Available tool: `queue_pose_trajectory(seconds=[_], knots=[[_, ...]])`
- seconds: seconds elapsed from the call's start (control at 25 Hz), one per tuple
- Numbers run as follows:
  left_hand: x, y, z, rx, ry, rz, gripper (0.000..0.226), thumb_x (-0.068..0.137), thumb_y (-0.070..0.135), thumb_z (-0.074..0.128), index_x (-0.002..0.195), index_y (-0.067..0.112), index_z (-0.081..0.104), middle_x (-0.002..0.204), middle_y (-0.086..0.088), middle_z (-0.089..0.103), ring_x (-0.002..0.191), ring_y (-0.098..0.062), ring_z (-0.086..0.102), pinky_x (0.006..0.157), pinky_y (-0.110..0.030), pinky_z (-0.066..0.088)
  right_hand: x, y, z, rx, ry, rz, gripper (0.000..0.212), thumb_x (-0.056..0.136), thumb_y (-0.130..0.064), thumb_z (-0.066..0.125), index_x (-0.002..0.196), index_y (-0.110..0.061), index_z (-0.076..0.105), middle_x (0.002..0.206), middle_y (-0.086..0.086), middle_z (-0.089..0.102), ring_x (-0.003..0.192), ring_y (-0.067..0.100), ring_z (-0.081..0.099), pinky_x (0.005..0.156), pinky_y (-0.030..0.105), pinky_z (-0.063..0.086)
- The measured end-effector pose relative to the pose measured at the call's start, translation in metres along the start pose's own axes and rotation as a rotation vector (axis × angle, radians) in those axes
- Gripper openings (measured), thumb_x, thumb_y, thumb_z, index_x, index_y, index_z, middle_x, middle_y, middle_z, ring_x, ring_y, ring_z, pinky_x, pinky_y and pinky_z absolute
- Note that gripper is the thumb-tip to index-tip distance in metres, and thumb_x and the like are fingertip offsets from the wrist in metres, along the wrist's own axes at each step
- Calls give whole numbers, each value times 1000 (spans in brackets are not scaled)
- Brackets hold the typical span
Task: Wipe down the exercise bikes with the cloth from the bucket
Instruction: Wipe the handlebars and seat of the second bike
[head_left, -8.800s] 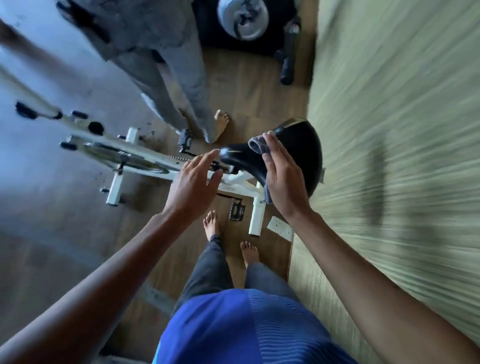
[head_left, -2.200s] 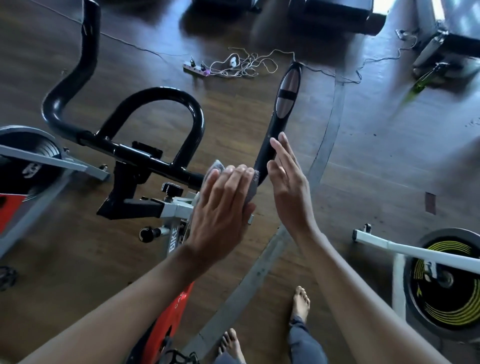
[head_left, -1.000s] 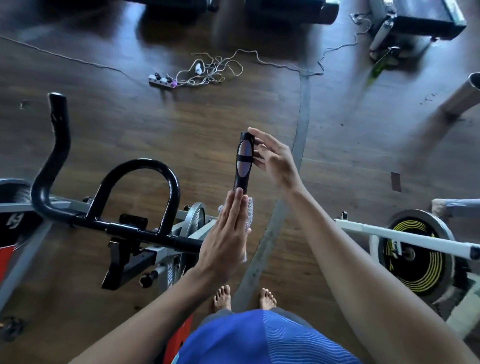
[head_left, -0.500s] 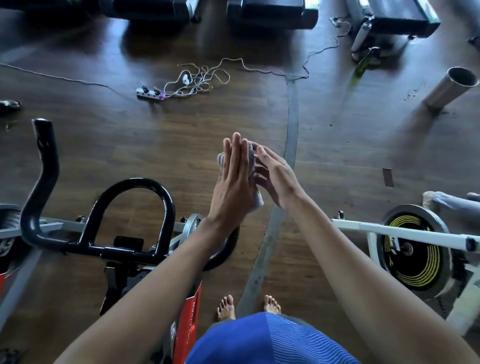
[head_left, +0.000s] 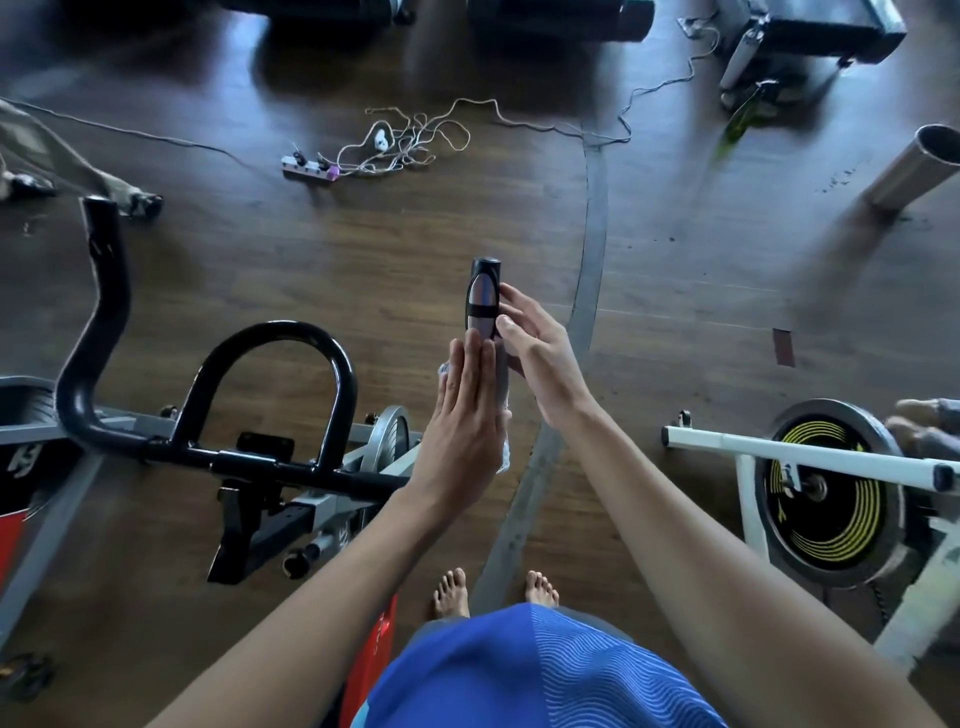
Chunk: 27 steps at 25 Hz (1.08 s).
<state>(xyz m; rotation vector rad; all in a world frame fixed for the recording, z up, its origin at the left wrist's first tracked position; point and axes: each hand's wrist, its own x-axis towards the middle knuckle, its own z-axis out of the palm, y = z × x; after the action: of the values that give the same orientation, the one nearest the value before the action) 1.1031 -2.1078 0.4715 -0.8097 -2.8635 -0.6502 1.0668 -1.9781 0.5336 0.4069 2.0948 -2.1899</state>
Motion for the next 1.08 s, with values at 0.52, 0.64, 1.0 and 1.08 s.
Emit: queue_pose_trajectory(seconds=[0.52,0.64,1.0,1.08], knots=[[-55,-38,-73,-257,196,-330,42,93,3,42,132,7,57,144,-9,52,136,-21,45,115,-25,29,-87,68,69,-750,85,-243,59,105,-33,36,158,-14,19,167,0,-1,153,12,-9,125,29,0],[-65,-72,-75,-34,130,-359,42,100,15,45,142,11,49,157,-7,36,147,-22,29,118,-37,25,-65,71,78,-813,168,-255,60,108,-26,35,159,-11,7,167,6,-10,151,19,-20,125,38,-5],[-72,-86,-62,66,-11,-354,60,101,36,34,155,12,26,165,-9,15,149,-23,25,107,-40,40,-64,71,85,-705,265,-197,62,105,-23,48,159,-20,16,168,0,-5,154,28,-6,124,36,4],[-72,-85,-62,67,0,-338,60,101,36,34,155,10,26,165,-10,15,149,-24,27,106,-39,41,-59,68,85,-651,288,-175,61,106,-24,47,159,-24,17,168,-3,-3,154,26,-3,121,32,7]])
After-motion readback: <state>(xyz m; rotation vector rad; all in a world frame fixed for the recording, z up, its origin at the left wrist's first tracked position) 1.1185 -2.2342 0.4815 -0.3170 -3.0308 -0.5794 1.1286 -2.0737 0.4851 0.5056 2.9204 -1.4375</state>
